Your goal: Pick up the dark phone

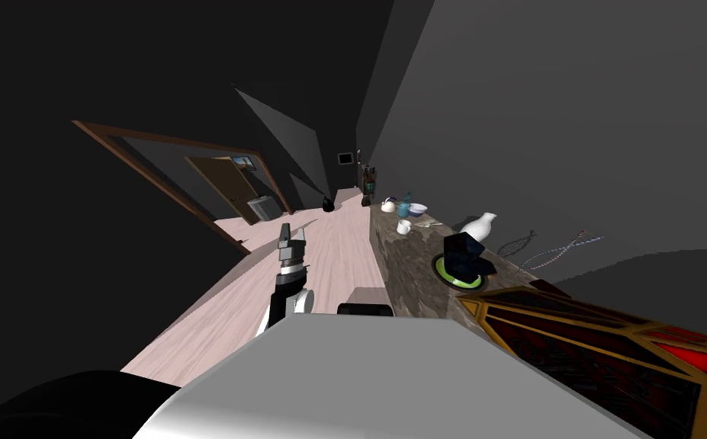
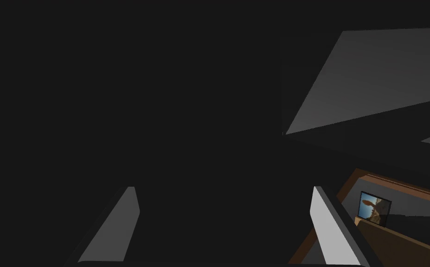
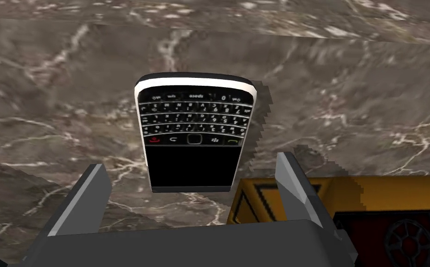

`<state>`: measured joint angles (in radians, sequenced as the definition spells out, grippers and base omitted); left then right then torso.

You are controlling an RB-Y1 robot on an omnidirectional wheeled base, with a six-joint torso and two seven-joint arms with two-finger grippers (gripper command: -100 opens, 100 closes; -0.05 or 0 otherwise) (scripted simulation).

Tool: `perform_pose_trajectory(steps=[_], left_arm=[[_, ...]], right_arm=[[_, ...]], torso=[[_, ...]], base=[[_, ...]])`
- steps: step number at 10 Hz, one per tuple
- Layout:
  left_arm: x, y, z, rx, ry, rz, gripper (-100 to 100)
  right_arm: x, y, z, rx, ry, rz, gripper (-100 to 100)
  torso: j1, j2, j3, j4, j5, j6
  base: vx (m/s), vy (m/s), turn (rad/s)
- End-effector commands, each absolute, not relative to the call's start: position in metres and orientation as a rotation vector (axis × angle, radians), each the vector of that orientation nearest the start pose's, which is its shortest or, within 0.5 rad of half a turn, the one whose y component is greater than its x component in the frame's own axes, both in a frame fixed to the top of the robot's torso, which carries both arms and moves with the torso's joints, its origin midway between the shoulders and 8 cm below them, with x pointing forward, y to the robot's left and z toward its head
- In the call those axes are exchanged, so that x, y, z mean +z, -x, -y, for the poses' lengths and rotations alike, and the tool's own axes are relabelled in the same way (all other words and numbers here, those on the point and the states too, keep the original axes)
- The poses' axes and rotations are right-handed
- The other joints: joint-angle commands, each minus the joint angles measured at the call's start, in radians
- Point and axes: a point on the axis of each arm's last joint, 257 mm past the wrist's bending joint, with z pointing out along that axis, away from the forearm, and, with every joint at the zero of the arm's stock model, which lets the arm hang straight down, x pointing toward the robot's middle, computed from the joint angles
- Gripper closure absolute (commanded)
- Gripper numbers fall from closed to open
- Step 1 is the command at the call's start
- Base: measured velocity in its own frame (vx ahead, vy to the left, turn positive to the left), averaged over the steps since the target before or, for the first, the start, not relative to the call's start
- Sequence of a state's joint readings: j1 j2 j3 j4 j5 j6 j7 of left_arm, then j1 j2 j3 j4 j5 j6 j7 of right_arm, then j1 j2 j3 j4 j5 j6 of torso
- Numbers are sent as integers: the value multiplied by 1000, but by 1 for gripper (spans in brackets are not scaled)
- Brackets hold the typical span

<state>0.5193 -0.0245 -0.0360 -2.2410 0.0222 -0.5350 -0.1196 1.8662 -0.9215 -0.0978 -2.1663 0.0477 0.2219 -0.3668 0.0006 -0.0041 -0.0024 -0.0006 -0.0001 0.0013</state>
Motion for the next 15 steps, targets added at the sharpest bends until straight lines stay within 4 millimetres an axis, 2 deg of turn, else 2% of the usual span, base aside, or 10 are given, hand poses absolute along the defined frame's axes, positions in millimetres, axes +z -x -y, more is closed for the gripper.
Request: perform_pose_trajectory(steps=[1,2,3,4,7,8,9,13,14,15], left_arm=[[8,-345,-275,-1228,666,-623,0],[8,-345,-275,-1228,666,-623,0],[8,-345,-275,-1228,666,-623,0],[8,-345,-275,-1228,666,-623,0],[8,-345,-275,-1228,666,-623,0],[8,-345,-275,-1228,666,-623,0],[8,-345,-275,-1228,666,-623,0],[8,-345,-275,-1228,666,-623,0],[8,-345,-275,-1228,666,-623,0],[8,-345,-275,-1228,666,-623,0]], right_arm=[[-336,178,445,-199,-1797,-2362,-100],[-335,176,448,-201,-1791,-2348,-100],[-335,176,447,-201,-1792,-2350,0],[-343,180,449,-200,-1796,-2347,-100],[-359,186,450,-196,-1802,-2342,-100],[-357,185,450,-197,-1802,-2343,-100],[-358,185,450,-197,-1802,-2344,100],[-358,186,450,-199,-1804,-2342,100],[-358,186,450,-199,-1803,-2343,0],[-351,183,450,-198,-1799,-2344,100]], torso=[[0,0,0,0,0,0],[1,0,0,0,0,0],[2,1,1,0,0,0],[3,2,1,1,1,0],[2,2,1,1,0,0],[2,2,1,1,-1,0],[0,3,2,2,-2,0],[-1,4,3,2,-2,0],[-1,4,3,2,-2,0],[-1,4,3,2,-2,0]], base=[[26,-30,61],[10,-13,12],[0,0,0],[9,-5,19],[15,-8,24],[8,-4,3],[0,0,0],[0,0,0],[0,0,0],[-8,3,-17]])
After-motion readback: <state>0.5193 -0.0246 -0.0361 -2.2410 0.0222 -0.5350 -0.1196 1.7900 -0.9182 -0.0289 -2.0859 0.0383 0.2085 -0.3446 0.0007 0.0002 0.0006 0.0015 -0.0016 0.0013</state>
